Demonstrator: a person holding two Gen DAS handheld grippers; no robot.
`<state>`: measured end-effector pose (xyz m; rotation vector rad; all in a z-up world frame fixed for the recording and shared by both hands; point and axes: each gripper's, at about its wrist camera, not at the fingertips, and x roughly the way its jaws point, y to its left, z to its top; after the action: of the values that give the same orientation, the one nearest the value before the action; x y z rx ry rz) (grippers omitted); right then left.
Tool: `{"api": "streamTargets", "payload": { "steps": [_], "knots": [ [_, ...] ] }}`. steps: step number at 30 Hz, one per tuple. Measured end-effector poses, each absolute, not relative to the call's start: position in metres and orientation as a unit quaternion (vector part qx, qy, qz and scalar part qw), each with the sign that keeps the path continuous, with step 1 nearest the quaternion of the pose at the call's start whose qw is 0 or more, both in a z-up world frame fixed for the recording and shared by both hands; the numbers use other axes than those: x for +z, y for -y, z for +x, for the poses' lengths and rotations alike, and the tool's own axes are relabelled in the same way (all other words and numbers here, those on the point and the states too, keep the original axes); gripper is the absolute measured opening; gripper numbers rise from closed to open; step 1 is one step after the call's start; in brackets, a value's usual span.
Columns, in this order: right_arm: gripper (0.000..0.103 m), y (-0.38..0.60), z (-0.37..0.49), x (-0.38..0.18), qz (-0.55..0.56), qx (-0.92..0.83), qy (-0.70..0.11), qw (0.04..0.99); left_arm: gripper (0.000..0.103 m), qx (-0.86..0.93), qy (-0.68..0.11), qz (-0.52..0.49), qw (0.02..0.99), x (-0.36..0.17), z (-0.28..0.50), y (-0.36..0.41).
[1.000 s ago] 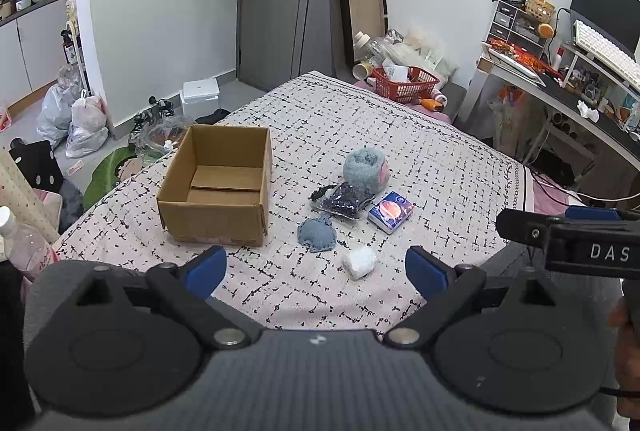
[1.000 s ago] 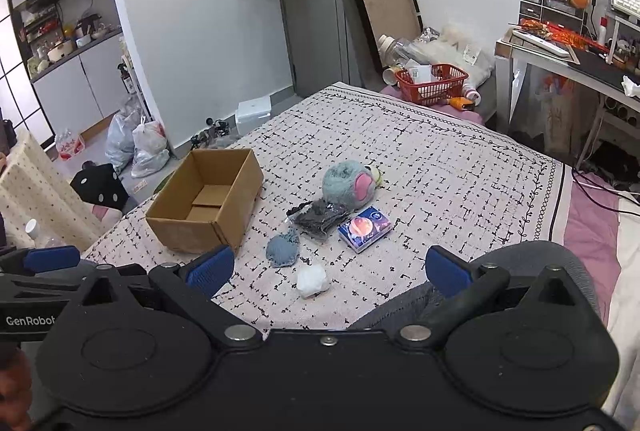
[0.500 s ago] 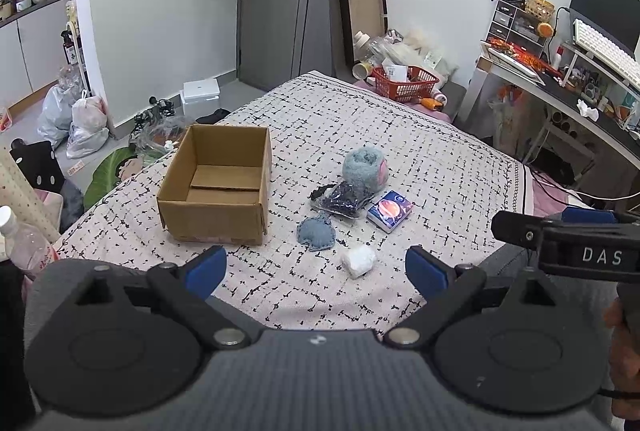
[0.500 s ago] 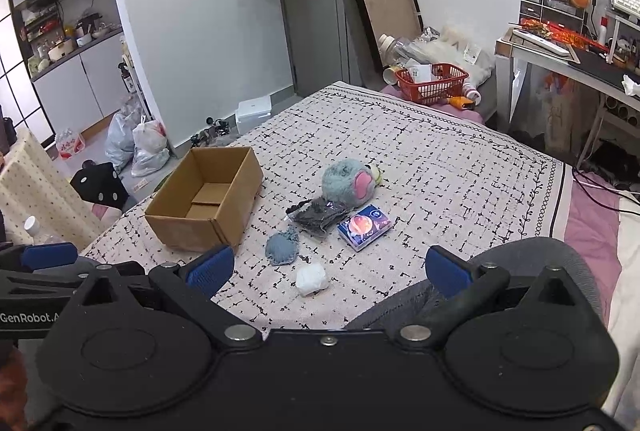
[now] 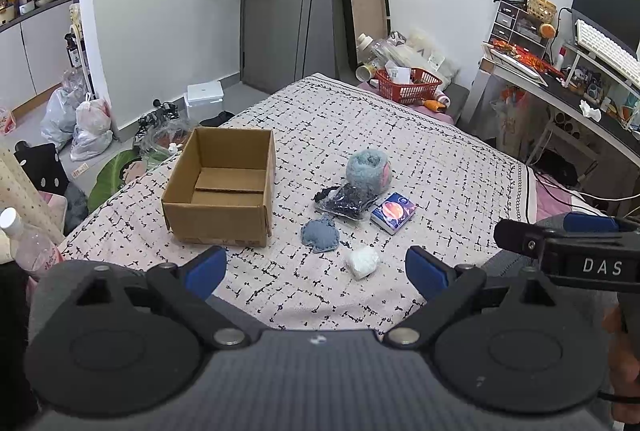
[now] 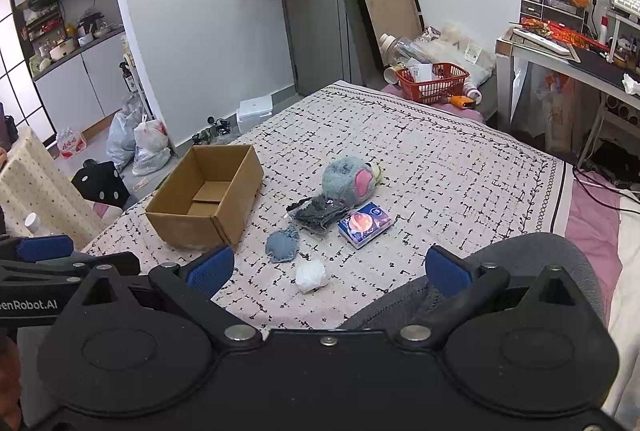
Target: Organize soft objects
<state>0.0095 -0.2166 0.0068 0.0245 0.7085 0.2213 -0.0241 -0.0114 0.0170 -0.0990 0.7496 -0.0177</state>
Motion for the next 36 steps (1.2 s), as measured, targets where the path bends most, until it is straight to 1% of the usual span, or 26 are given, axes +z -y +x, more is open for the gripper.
{"api": "streamTargets", "payload": {
  "steps": [21, 36],
  "knots": [
    [0.103, 0.217, 0.014, -0.001, 0.007, 0.118, -0.350, 0.929, 0.095, -0.004, -0.373, -0.046, 0.927, 0.012, -0.019, 0.012],
    [0.103, 0.213, 0.042, -0.016, 0.006, 0.134, -0.374, 0.918, 0.095, 0.005, -0.393, -0.054, 0.918, -0.003, 0.003, 0.006]
  ]
}}
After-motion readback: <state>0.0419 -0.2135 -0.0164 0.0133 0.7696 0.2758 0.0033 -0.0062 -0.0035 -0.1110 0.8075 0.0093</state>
